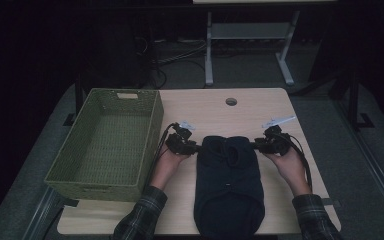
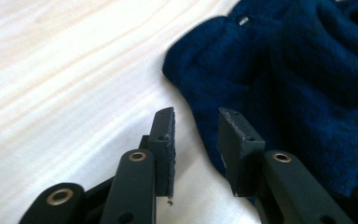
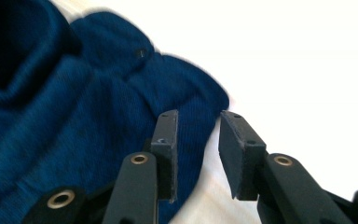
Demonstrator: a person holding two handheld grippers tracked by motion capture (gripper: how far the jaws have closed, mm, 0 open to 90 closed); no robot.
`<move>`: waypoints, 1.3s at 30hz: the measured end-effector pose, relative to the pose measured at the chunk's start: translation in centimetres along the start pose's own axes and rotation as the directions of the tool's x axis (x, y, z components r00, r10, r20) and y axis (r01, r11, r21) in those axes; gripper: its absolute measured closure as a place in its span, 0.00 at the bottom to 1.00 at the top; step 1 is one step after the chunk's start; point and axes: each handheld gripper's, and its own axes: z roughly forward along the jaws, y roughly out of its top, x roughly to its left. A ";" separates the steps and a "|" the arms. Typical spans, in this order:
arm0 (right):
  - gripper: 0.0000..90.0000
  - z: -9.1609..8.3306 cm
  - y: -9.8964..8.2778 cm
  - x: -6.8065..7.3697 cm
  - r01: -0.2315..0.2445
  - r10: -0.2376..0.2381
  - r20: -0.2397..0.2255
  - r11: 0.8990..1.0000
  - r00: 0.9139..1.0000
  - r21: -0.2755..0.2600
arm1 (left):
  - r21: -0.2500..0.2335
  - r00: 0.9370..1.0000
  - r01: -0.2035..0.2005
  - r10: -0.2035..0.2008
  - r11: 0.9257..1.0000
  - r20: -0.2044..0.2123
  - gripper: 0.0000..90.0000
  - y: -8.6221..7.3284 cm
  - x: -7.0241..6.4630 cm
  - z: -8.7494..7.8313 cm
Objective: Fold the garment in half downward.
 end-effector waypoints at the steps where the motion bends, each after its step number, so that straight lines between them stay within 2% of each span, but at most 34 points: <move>1: 0.71 0.0 0.7 -0.2 0.002 -0.002 -0.005 1.000 1.000 0.009 | -0.003 1.000 0.003 -0.003 1.000 0.001 0.71 0.2 0.1 0.0; 4: 0.70 0.1 1.2 -0.5 0.000 0.000 -0.020 1.000 1.000 -0.012 | -0.013 1.000 -0.008 0.008 1.000 0.001 0.70 0.9 0.7 0.1; 7: 0.68 0.5 2.0 -0.8 0.005 -0.005 -0.026 1.000 1.000 0.001 | -0.020 1.000 0.007 -0.007 1.000 0.010 0.68 1.7 1.3 0.3; 8: 0.68 0.8 2.2 -1.0 0.003 -0.003 -0.032 1.000 0.999 -0.012 | -0.018 1.000 0.004 -0.004 1.000 0.007 0.67 1.9 1.4 0.4; 10: 0.66 1.1 2.4 -1.1 0.000 0.000 -0.035 1.000 0.999 0.007 | -0.018 1.000 0.006 -0.006 1.000 0.000 0.67 2.3 1.8 0.6; 14: 0.66 2.4 2.9 -1.8 -0.001 0.001 -0.027 1.000 1.000 0.010 | -0.015 0.999 0.032 -0.032 0.999 0.015 0.64 2.9 2.6 1.5; 17: 0.66 2.8 2.9 -2.1 -0.019 0.019 -0.040 1.000 0.999 0.004 | -0.017 0.999 0.034 -0.033 0.999 0.017 0.62 3.1 2.7 1.8; 25: 0.66 5.0 2.0 -3.0 -0.041 0.045 -0.062 0.998 0.997 0.057 | -0.007 0.999 0.036 -0.035 0.999 0.016 0.55 3.4 2.8 2.6; 27: 0.66 5.0 2.0 -3.0 -0.043 0.047 -0.064 0.997 0.997 0.061 | -0.008 0.999 0.035 -0.035 0.999 0.013 0.55 3.4 2.8 2.7; 32: 0.69 5.3 1.7 -3.1 -0.037 0.042 -0.069 0.997 0.997 0.072 | -0.005 0.999 0.031 -0.031 0.999 0.019 0.54 3.4 2.8 3.1; 36: 0.75 5.4 1.8 -2.7 -0.016 0.020 -0.062 0.997 0.998 0.077 | -0.006 0.998 0.030 -0.030 1.000 0.047 0.53 3.5 2.8 3.7; 39: 0.77 5.4 1.9 -2.6 -0.013 0.018 -0.065 0.997 0.998 0.080 | 0.011 0.999 0.002 -0.003 1.000 0.051 0.55 3.5 2.4 4.3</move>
